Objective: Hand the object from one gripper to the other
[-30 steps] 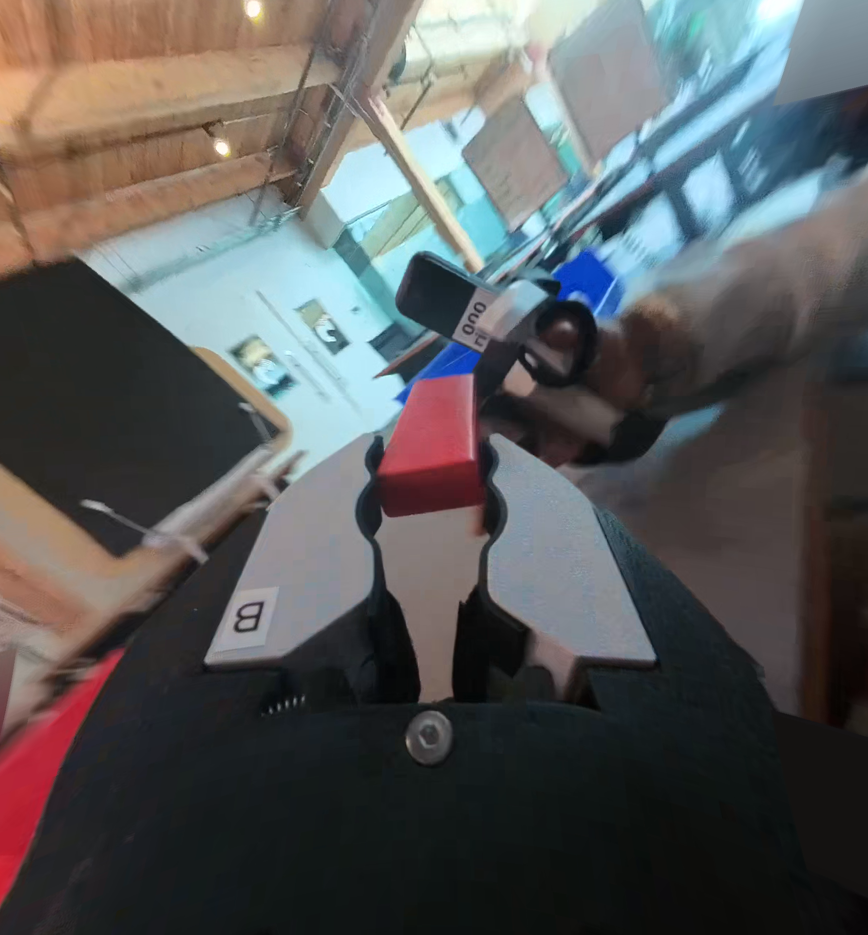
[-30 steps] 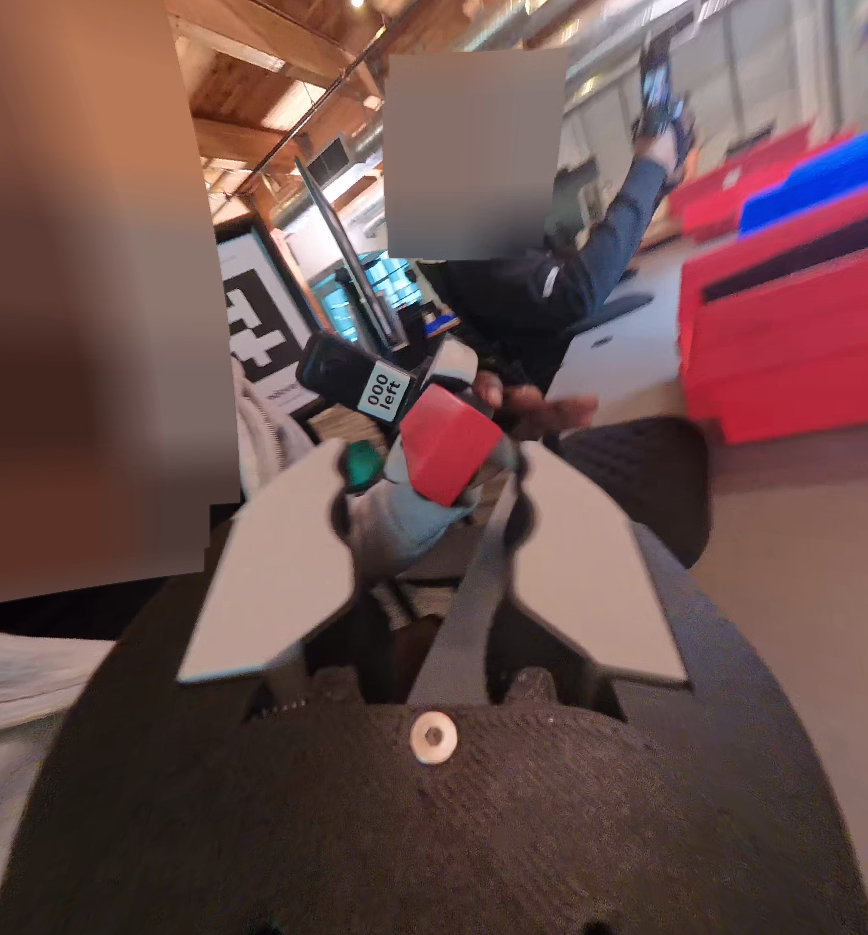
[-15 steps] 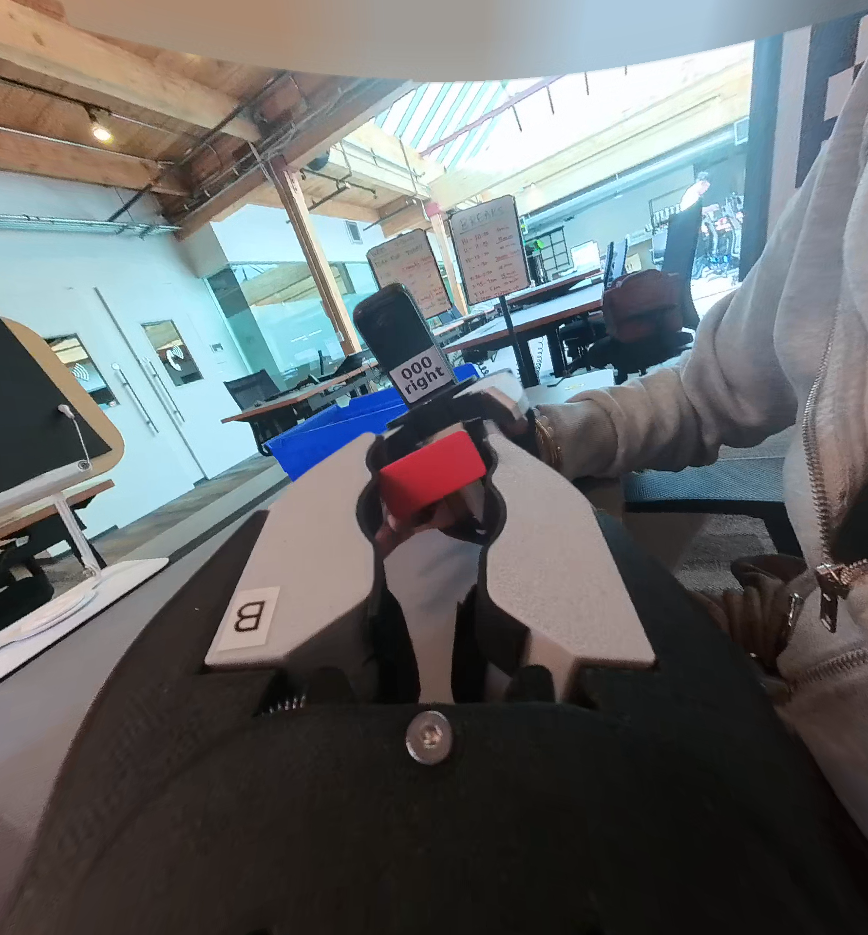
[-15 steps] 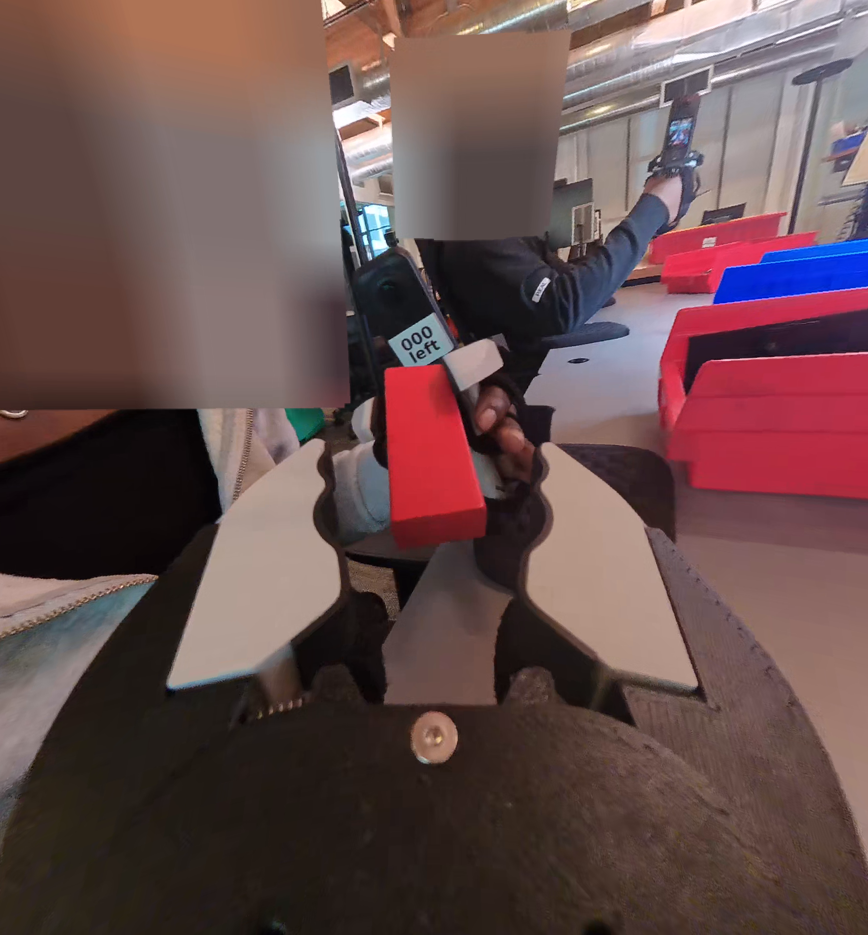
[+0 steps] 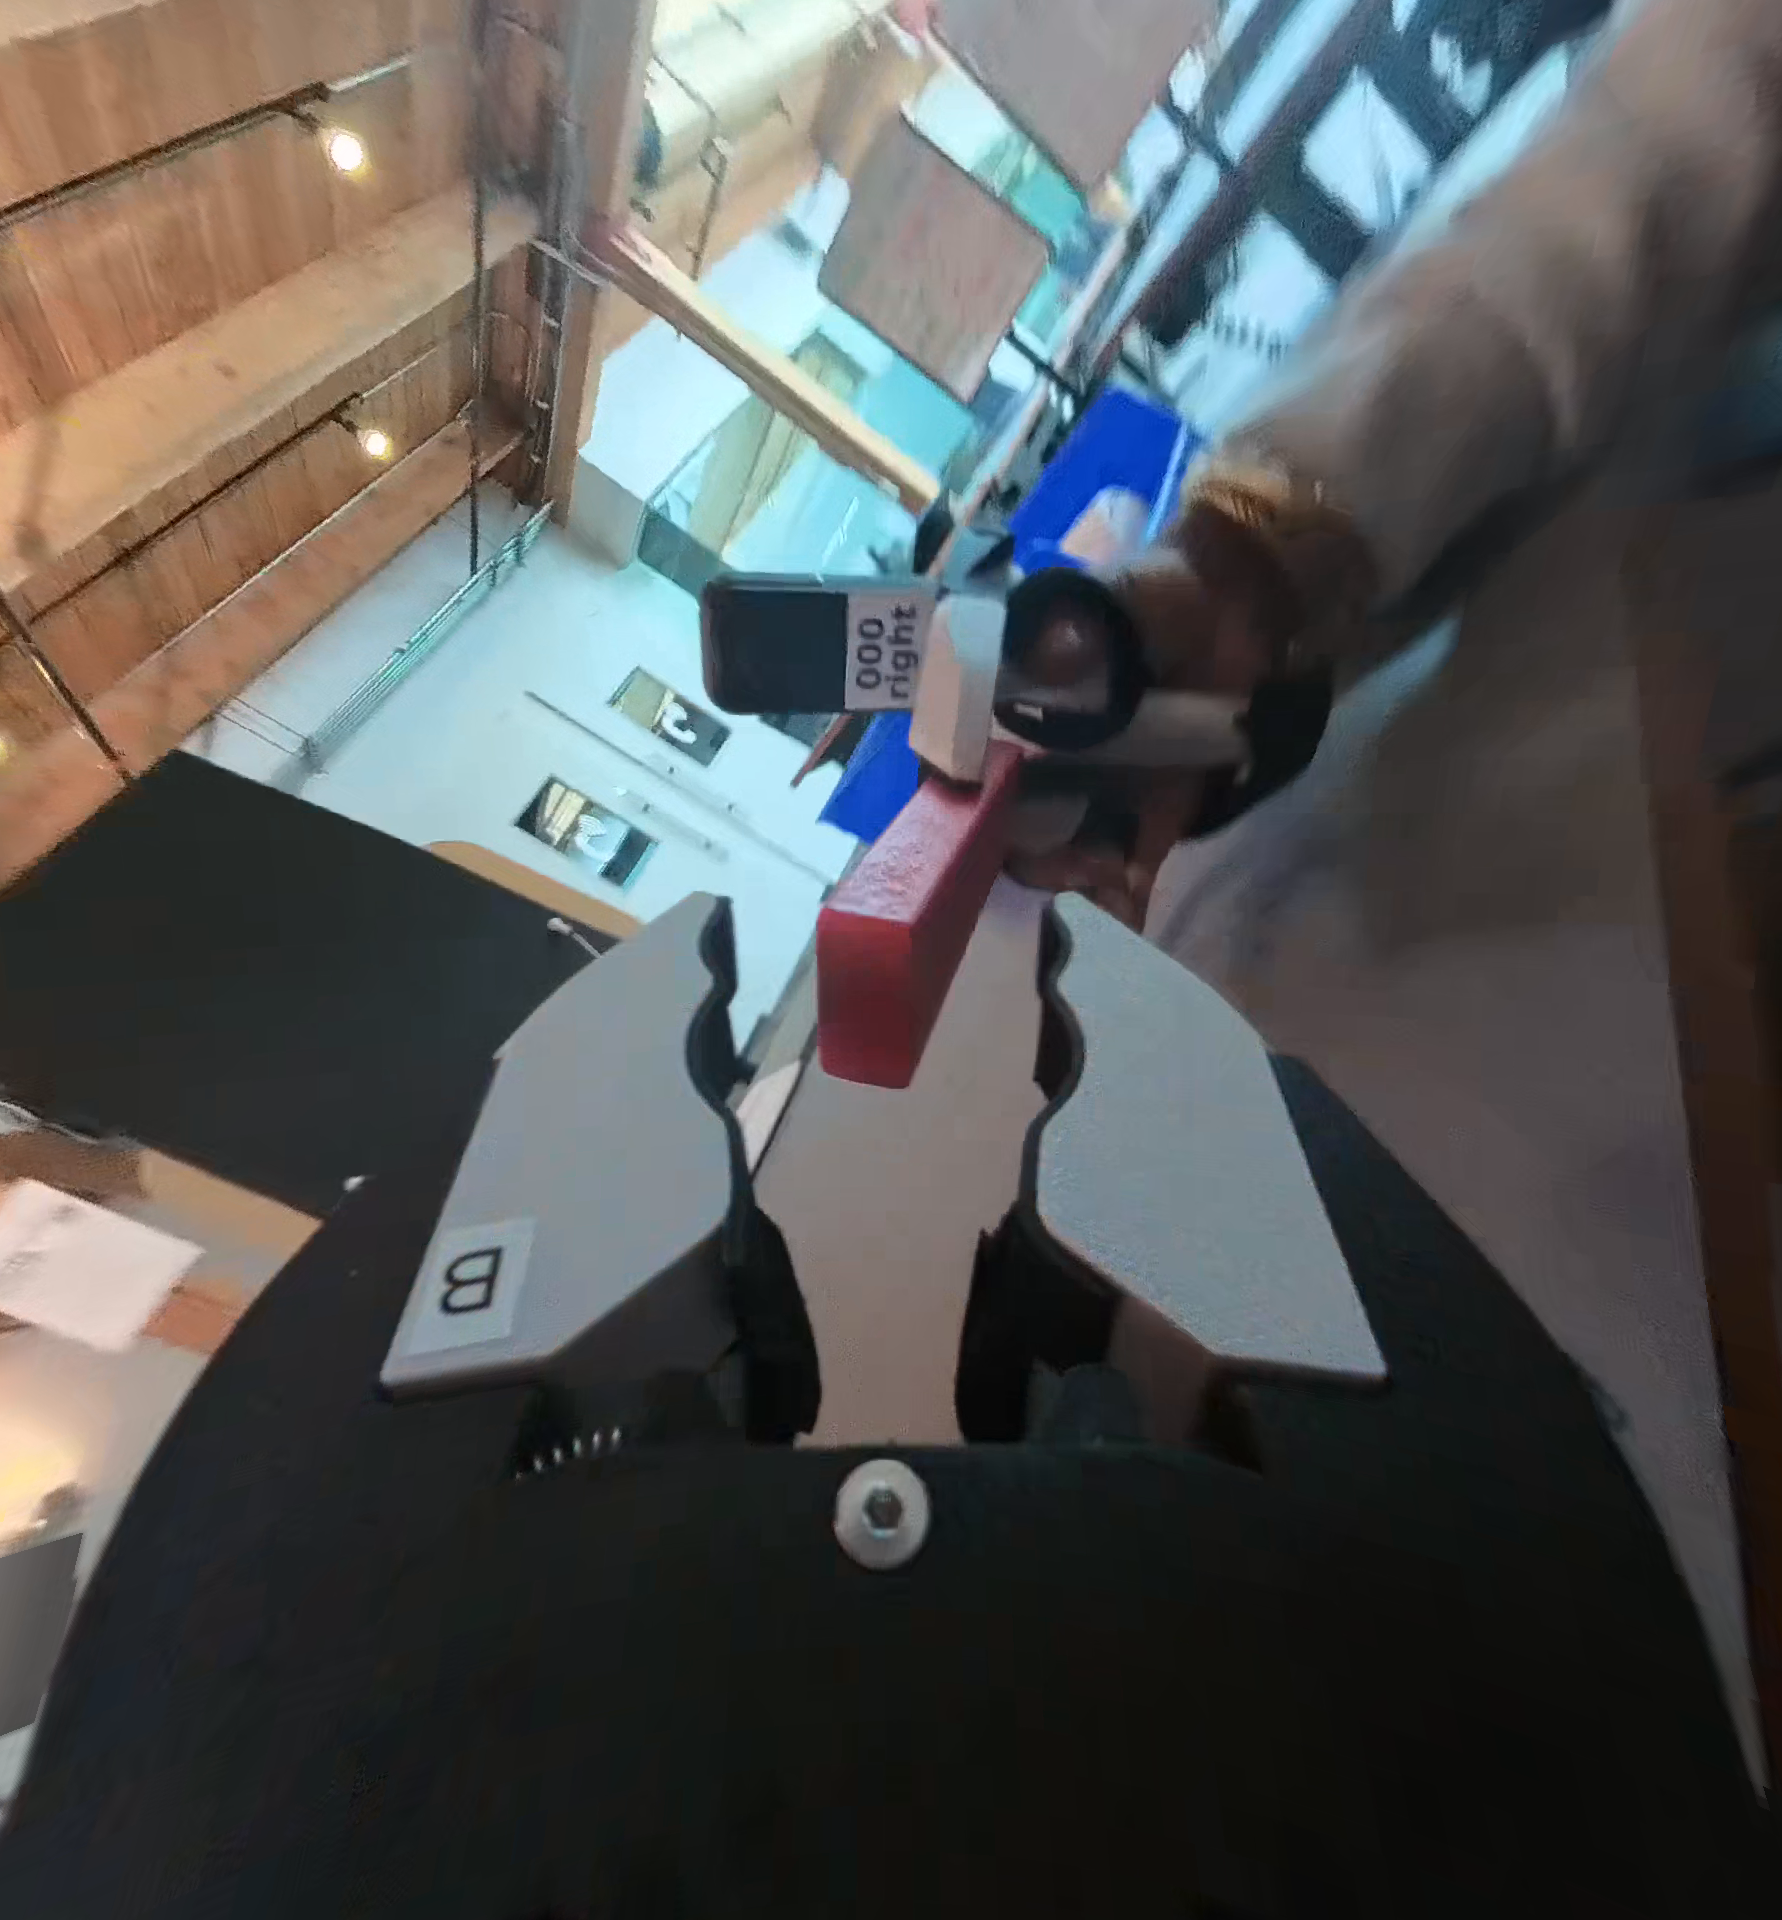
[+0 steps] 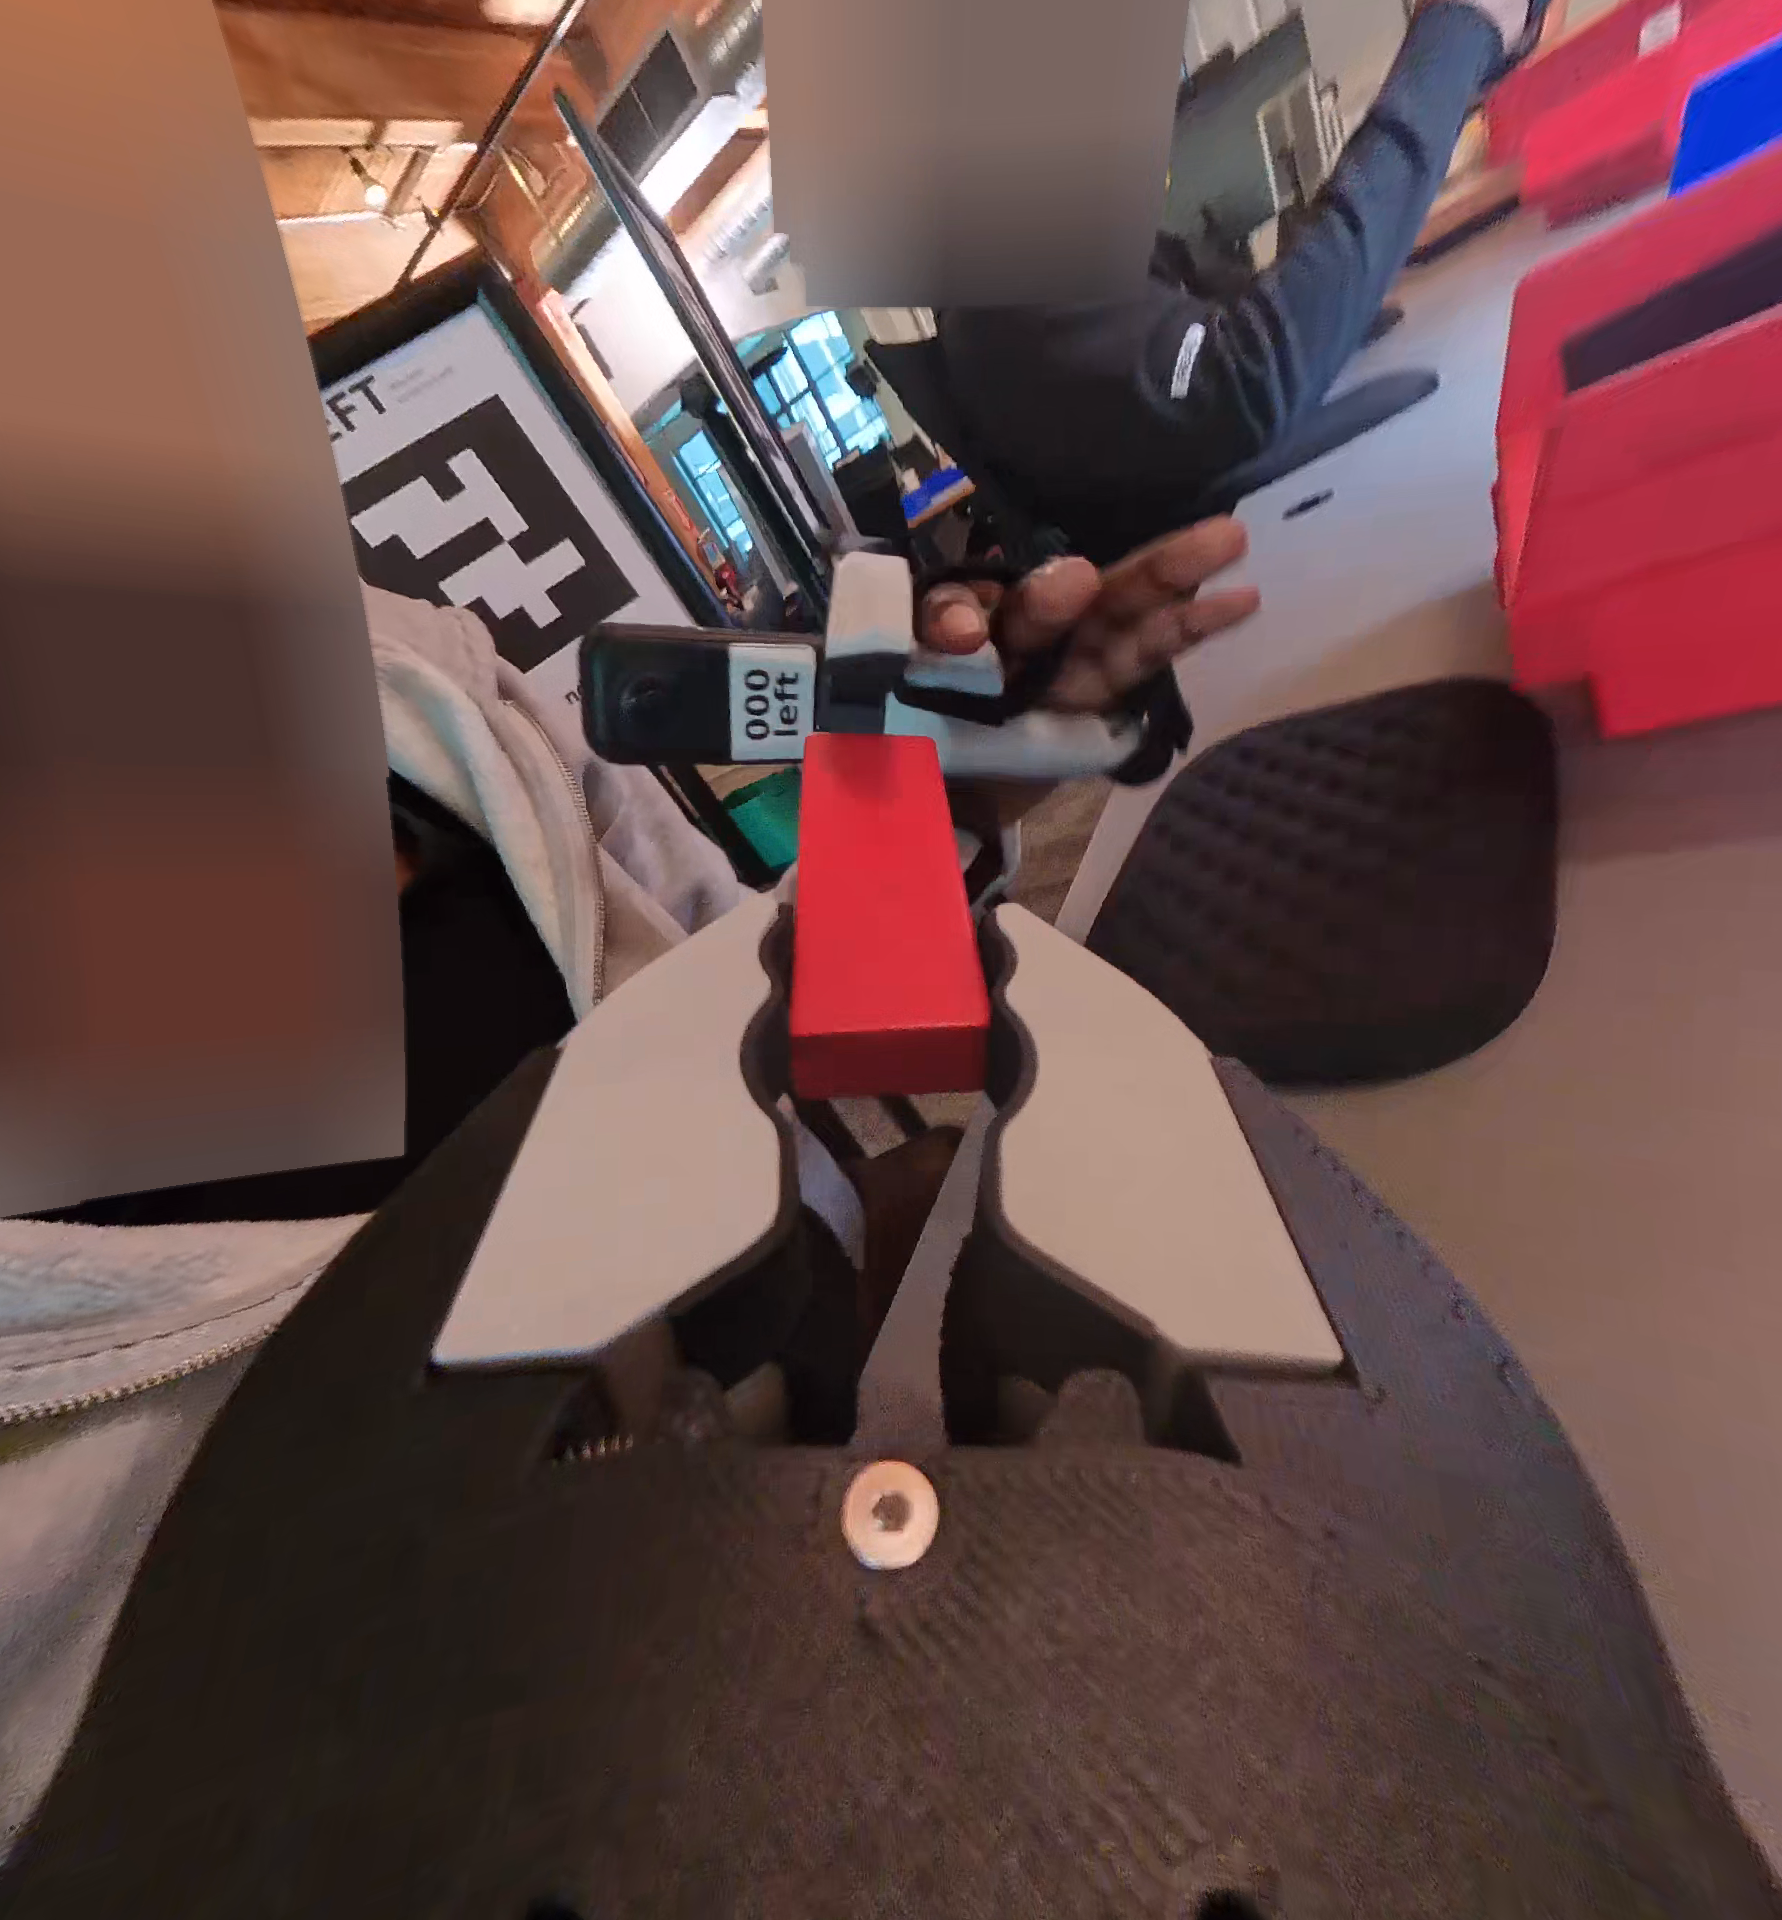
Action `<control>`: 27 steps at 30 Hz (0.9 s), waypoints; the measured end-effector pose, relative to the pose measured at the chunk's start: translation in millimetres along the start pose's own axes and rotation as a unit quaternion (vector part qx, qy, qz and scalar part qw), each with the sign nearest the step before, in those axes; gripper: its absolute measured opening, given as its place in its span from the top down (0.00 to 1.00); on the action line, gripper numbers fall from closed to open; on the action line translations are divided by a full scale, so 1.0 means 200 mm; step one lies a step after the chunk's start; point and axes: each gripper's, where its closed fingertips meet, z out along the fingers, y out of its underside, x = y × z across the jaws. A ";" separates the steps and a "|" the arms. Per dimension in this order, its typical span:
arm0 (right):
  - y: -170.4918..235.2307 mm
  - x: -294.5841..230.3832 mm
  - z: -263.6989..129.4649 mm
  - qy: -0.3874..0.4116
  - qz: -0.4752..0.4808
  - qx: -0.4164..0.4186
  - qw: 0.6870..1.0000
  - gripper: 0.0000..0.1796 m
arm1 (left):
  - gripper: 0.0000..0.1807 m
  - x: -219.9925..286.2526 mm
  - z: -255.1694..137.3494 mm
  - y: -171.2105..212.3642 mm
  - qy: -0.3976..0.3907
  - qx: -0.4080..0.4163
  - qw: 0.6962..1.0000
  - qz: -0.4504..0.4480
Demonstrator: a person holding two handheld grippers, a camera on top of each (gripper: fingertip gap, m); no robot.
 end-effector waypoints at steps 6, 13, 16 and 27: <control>0.02 0.00 0.01 0.008 -0.005 -0.014 1.000 0.81 | 0.91 0.07 0.02 0.05 0.052 -0.037 0.997 -0.033; -0.11 -0.07 0.00 0.087 -0.327 0.080 0.938 0.59 | 0.91 0.02 0.01 -0.02 0.067 0.052 0.964 -0.252; -0.10 -0.09 0.00 0.122 -0.449 0.063 0.883 0.70 | 0.91 0.03 0.00 -0.04 0.088 0.075 0.951 -0.287; -0.05 0.00 -0.03 0.038 -0.095 0.026 0.994 0.91 | 0.61 0.00 0.02 0.04 -0.006 -0.002 0.999 -0.035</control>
